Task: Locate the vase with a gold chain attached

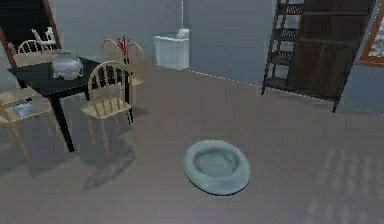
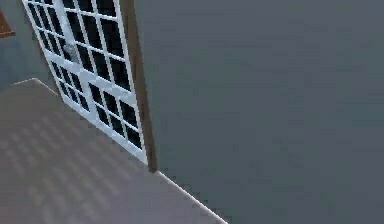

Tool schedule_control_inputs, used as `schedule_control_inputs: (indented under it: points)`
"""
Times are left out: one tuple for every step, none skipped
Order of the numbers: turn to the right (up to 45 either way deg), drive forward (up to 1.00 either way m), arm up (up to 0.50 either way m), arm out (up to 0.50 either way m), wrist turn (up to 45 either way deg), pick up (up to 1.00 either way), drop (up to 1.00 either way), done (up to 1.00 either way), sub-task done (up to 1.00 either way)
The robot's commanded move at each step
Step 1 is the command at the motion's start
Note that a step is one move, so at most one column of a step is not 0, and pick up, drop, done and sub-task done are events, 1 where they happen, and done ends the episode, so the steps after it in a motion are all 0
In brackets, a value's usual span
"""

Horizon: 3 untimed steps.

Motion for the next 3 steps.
schedule_control_inputs:
  points:
    - [0.0, 0.35, 0.0, 0.0, 0.0, 0.0, 0.0, 0.0, 0.0]
    - [-42.0, 0.0, 0.0, 0.0, 0.0, 0.0, 0.0, 0.0, 0.0]
    - [0.0, 1.0, 0.0, 0.0, 0.0, 0.0, 0.0, 0.0, 0.0]
